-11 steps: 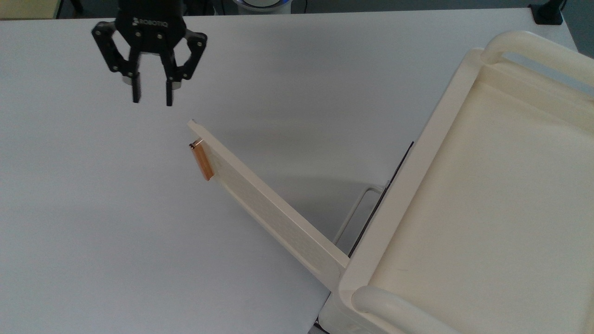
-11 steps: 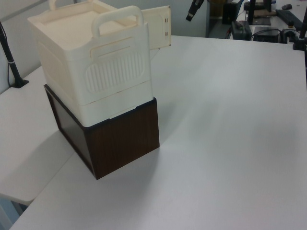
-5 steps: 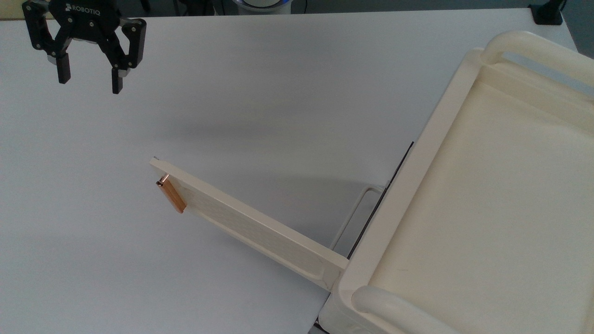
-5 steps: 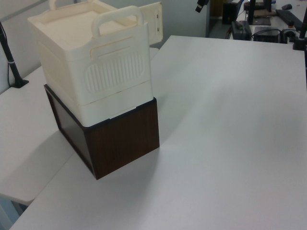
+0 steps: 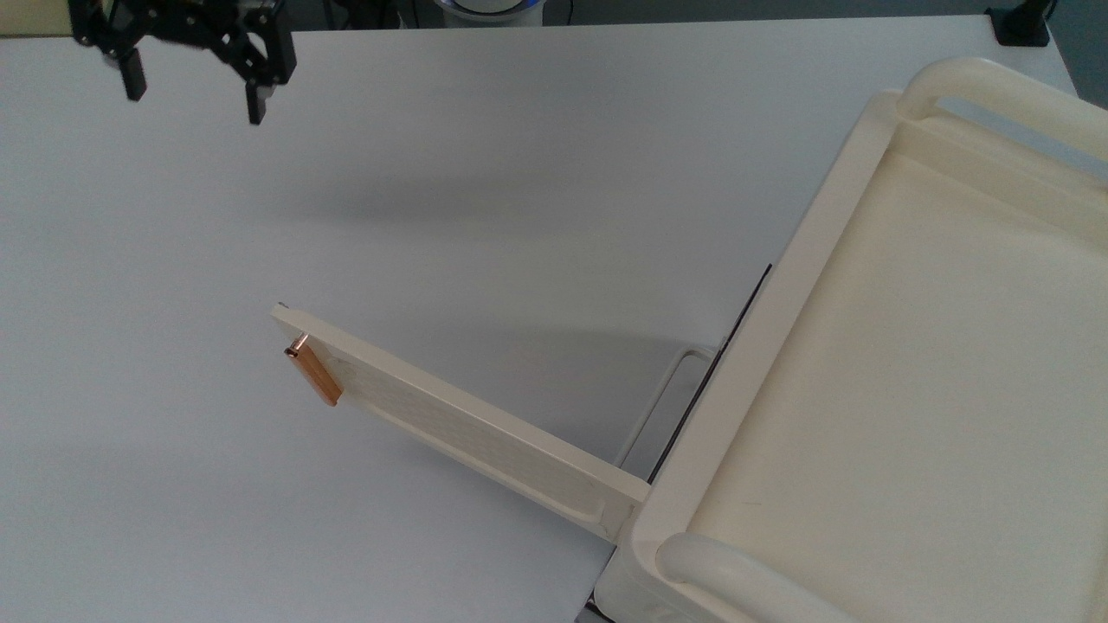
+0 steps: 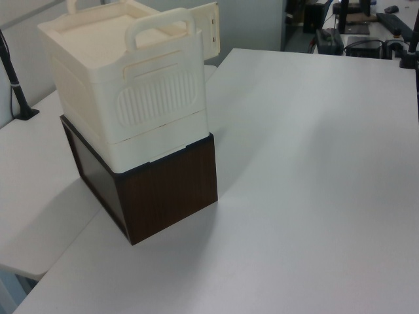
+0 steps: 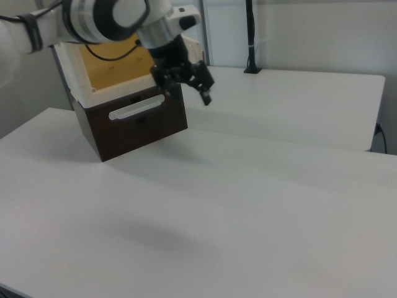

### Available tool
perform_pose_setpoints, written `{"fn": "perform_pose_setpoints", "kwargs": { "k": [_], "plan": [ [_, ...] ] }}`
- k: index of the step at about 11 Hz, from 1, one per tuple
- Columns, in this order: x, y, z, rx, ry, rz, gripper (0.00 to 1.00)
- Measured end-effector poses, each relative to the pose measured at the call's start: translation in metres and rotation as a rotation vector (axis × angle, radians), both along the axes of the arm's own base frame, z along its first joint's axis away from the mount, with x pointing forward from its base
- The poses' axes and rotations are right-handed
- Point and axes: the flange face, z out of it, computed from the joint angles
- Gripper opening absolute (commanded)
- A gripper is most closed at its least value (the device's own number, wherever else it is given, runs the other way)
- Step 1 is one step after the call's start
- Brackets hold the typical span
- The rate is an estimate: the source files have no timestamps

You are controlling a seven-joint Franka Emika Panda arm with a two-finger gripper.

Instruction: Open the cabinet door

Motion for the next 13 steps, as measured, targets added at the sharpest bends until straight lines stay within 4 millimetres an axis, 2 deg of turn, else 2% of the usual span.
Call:
{"fn": "perform_pose_setpoints", "kwargs": {
  "k": [2, 3, 5, 7, 8, 10, 13],
  "plan": [
    [-0.039, 0.029, 0.02, 0.03, 0.161, -0.004, 1.0],
    [-0.054, 0.046, 0.032, 0.067, 0.186, 0.007, 1.0],
    [-0.073, 0.078, 0.046, 0.14, 0.185, 0.04, 1.0],
    [-0.076, 0.113, 0.037, 0.155, 0.206, 0.068, 1.0],
    [-0.072, 0.125, 0.028, 0.156, 0.207, 0.078, 1.0],
    [-0.053, 0.127, 0.012, 0.155, 0.165, 0.087, 1.0],
    [-0.048, 0.122, 0.006, 0.157, 0.161, 0.08, 1.0]
  ]
}}
